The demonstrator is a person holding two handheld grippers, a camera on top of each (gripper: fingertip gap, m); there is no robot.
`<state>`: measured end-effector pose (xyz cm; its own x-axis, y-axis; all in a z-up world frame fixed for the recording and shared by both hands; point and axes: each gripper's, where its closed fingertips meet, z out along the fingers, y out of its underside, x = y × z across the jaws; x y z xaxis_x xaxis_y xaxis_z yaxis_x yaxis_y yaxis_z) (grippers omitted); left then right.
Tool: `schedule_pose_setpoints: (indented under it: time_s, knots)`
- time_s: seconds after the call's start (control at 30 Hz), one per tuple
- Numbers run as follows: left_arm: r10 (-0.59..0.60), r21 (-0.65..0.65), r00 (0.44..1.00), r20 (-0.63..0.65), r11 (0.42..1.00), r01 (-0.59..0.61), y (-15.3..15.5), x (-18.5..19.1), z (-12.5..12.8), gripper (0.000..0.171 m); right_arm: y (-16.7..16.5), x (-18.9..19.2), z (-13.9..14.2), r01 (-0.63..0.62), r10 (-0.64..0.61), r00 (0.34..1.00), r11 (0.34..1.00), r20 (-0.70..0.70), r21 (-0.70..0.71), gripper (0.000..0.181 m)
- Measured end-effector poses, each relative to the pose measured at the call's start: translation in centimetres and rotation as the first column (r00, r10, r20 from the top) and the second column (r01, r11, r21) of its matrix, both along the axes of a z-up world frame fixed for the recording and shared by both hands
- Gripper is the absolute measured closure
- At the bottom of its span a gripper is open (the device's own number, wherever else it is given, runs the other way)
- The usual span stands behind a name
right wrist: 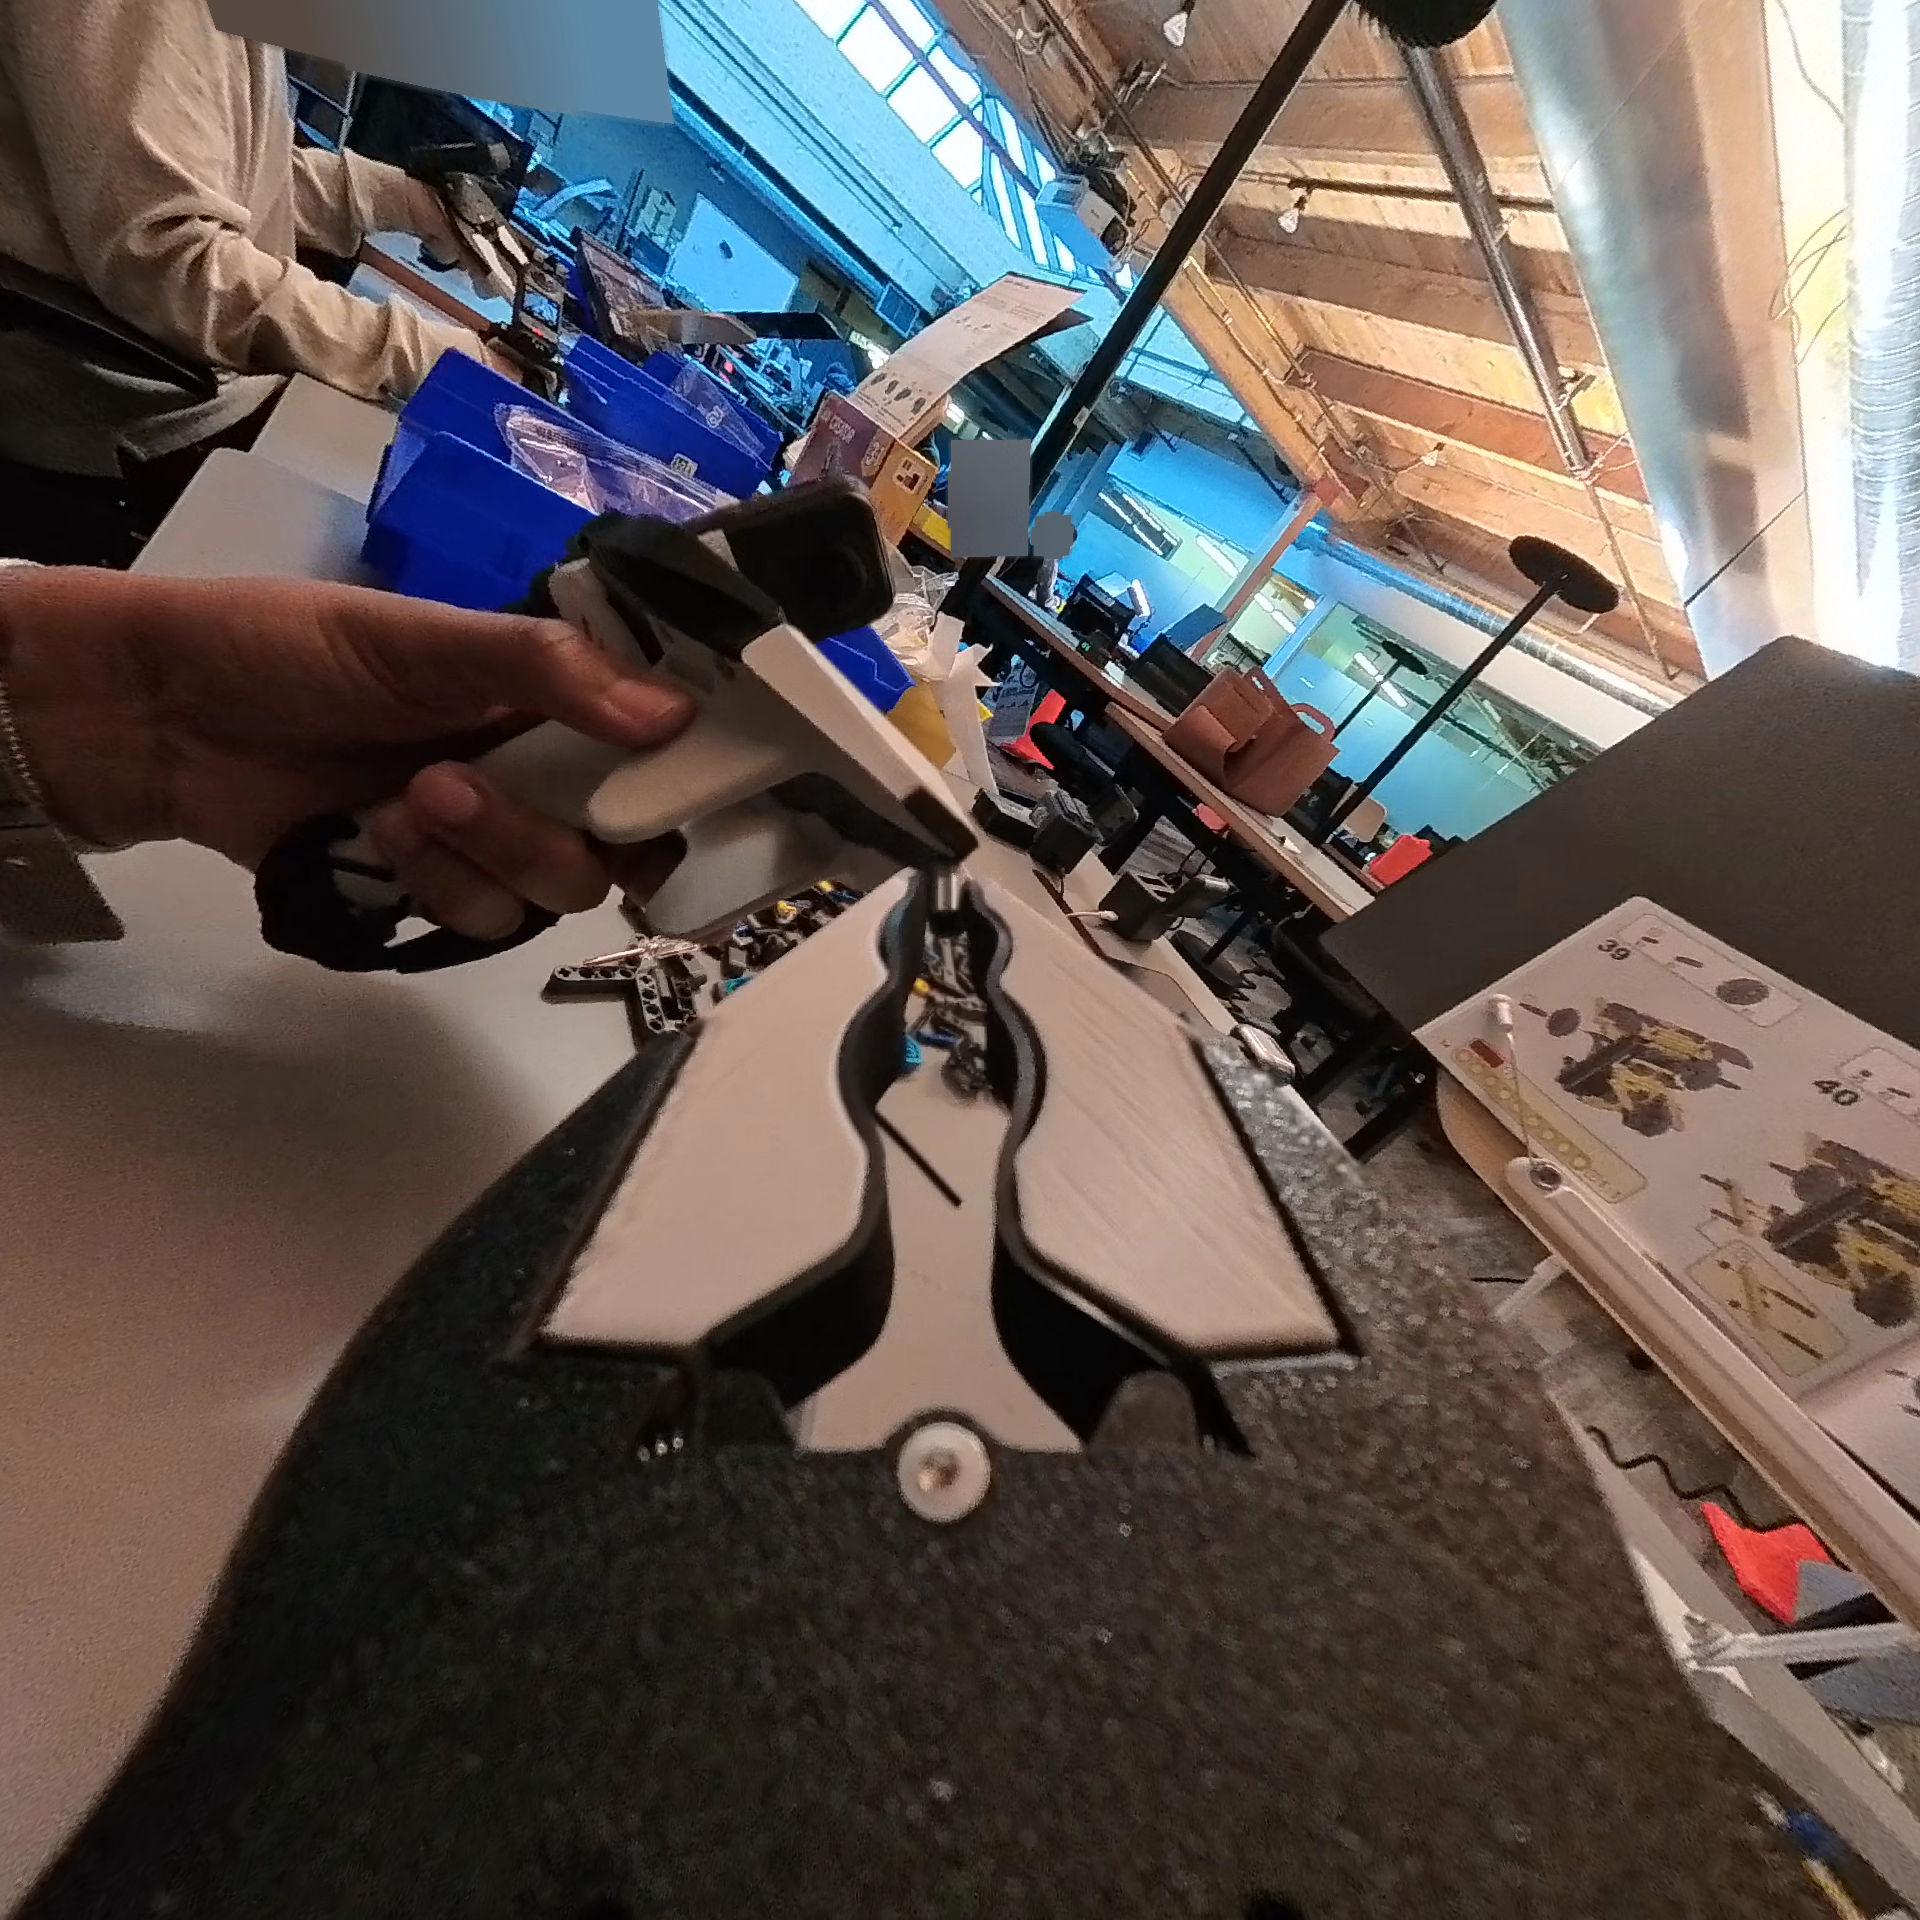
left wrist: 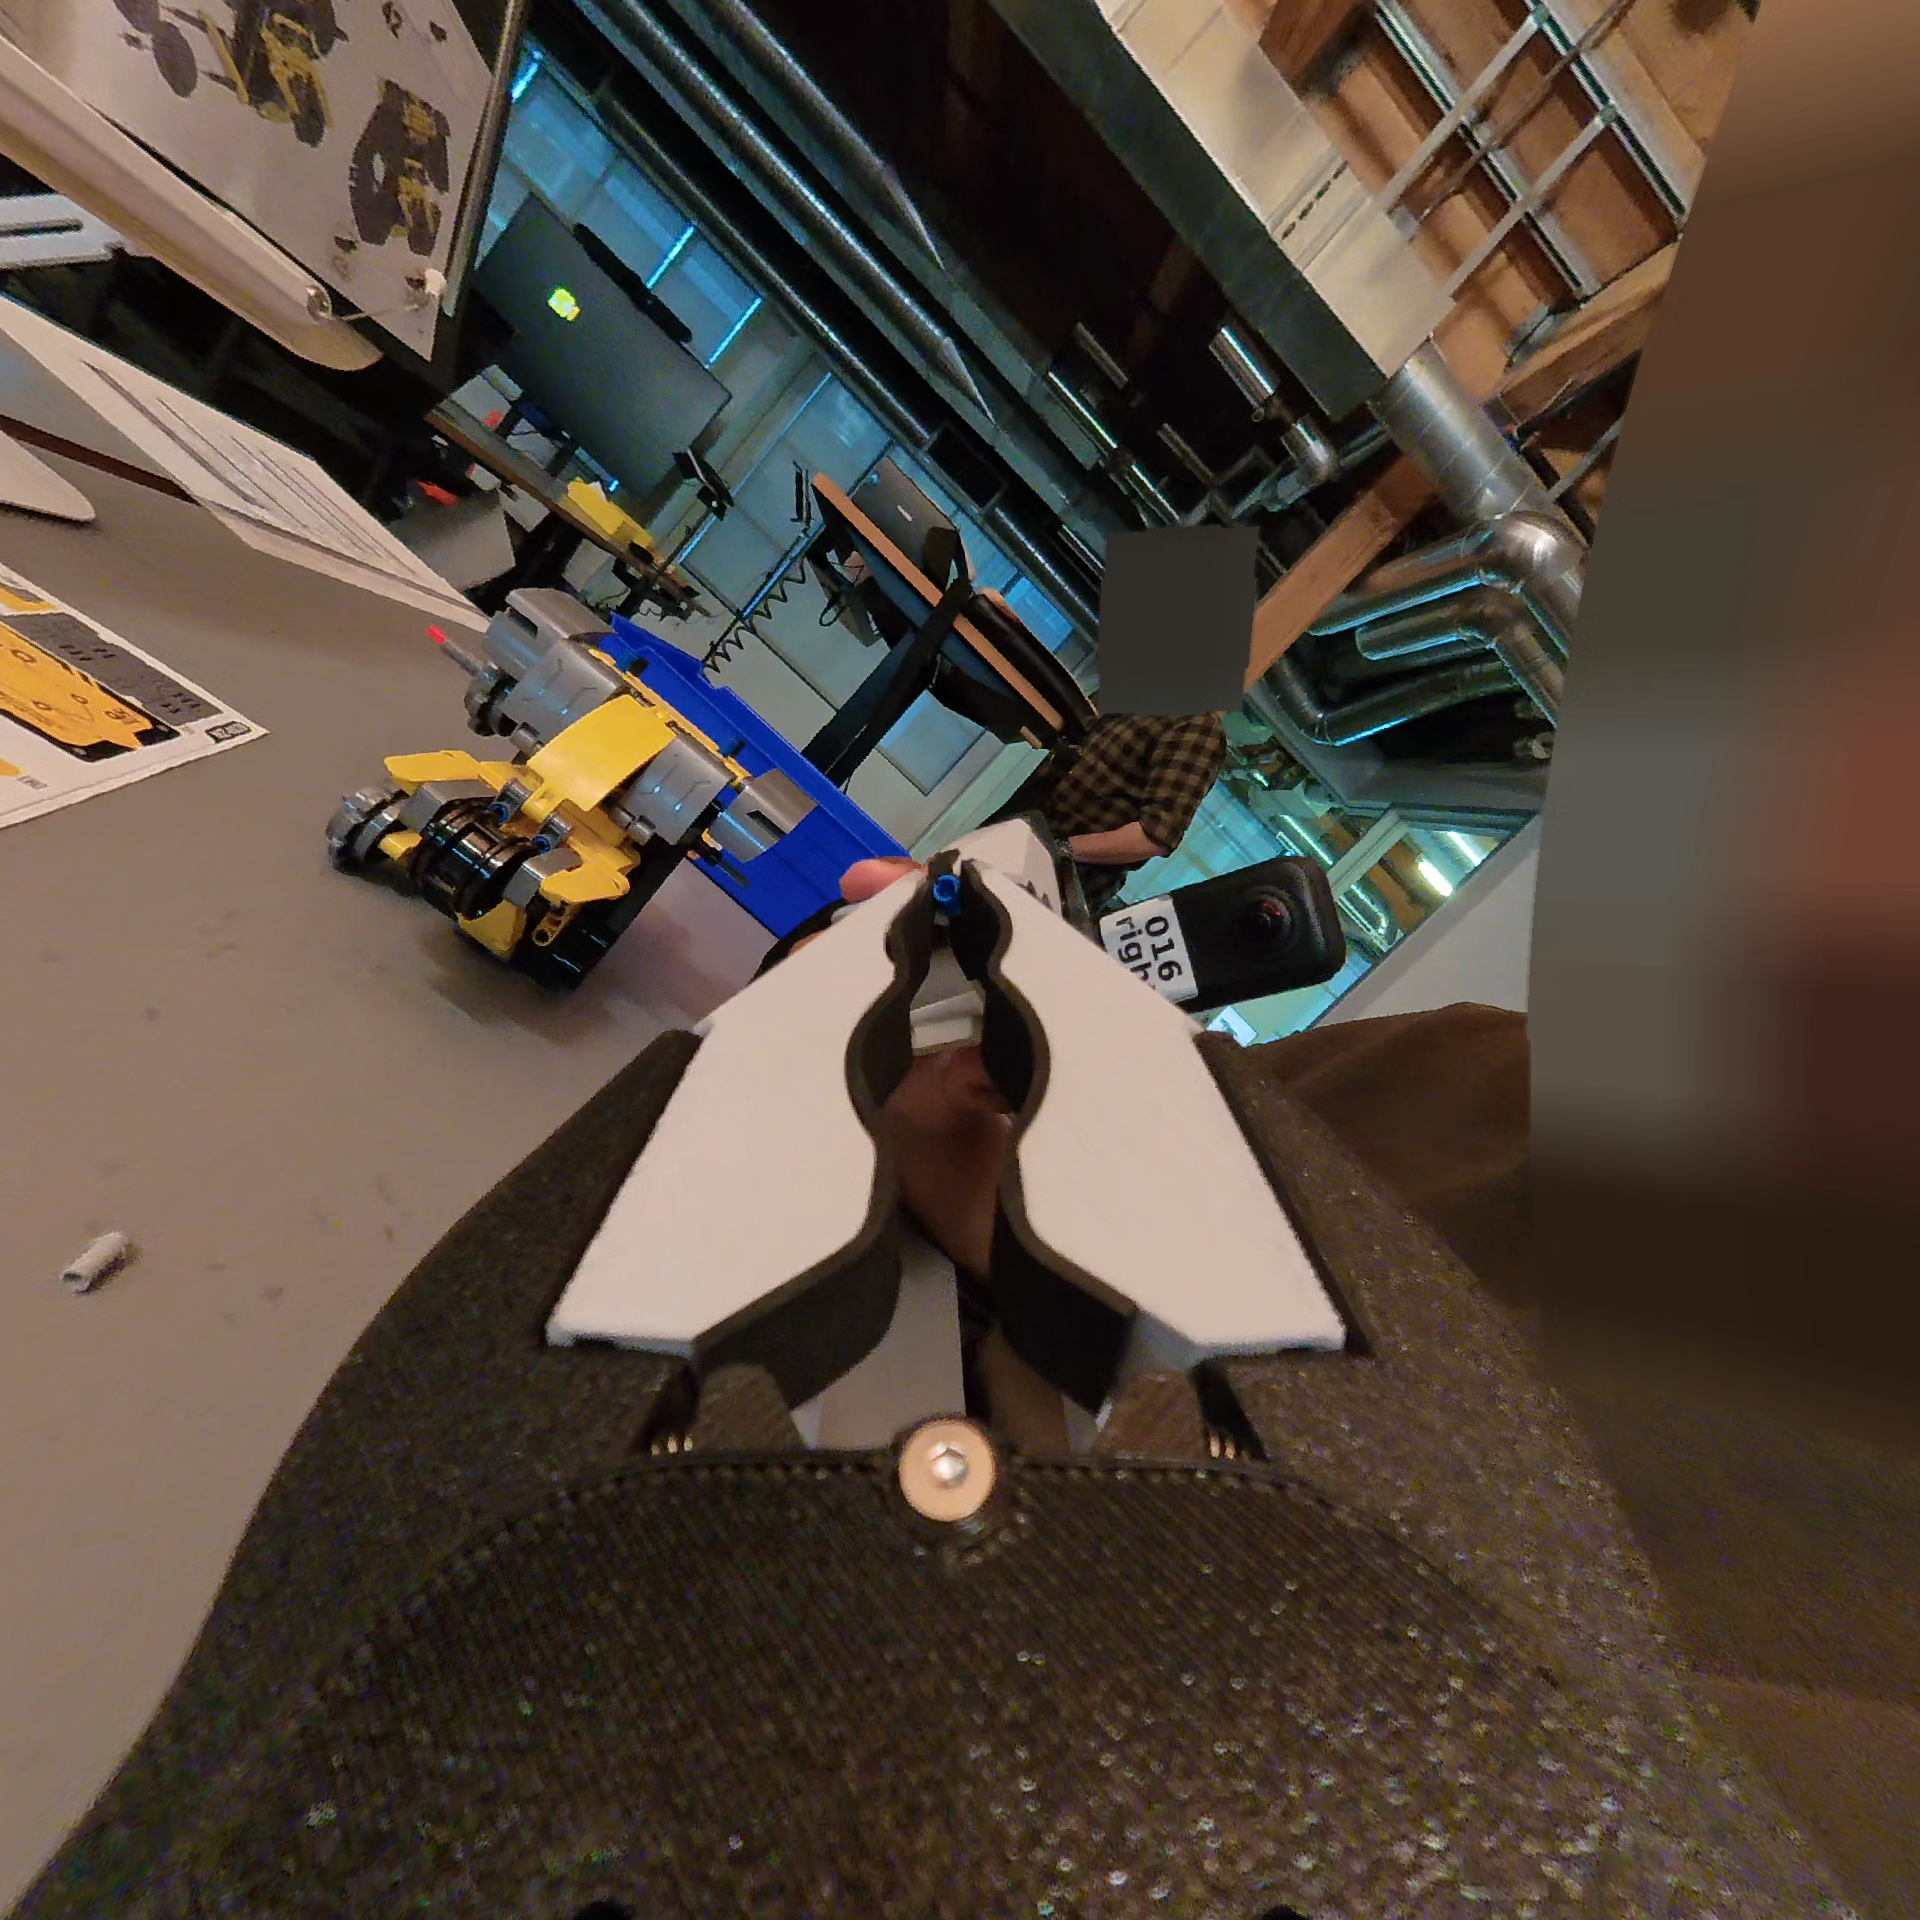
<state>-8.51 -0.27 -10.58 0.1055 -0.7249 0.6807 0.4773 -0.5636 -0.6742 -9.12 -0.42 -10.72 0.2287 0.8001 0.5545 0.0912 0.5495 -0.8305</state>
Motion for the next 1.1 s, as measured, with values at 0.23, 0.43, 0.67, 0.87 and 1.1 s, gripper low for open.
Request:
schedule_pose_setpoints:
  time_s: [0.23, 0.43, 0.67, 0.87, 1.1]
  knots:
    - [-0.014, -0.011, 0.999, 0.03, 1.0, 0.014, 0.1, 0.4, -0.1, 0.169, 0.2, 0.1, 0.0, 0.018, -0.017, 1.0, 1.0, 0.016, -0.01, 0.175]
    - [0.045, 0.003, 0.997, 0.06, 0.999, -0.045, 0.5, 0.6, 0.8, 0.171, 0.5, 0.5, 0.7, 0.014, -0.013, 1.0, 0.989, 0.006, -0.15, 0.176]
    - [0.083, 0.0, 0.995, 0.049, 0.997, -0.083, 0.7, 0.5, 0.9, 0.171, 0.5, 0.4, 0.7, -0.052, 0.049, 0.999, 0.942, -0.018, -0.333, 0.176]
    - [0.294, 0.016, 0.94, 0.172, 0.953, -0.301, 1.2, -6.1, 2.3, 0.171, 1.6, 2.7, 2.1, -0.164, 0.093, 0.983, 0.827, -0.158, -0.538, 0.177]
    - [0.4, 0.149, 0.899, -0.177, 0.914, -0.377, 1.5, -5.0, 0.9, 0.171, 0.6, 2.3, 2.2, -0.17, 0.107, 0.981, 0.874, -0.161, -0.455, 0.176]
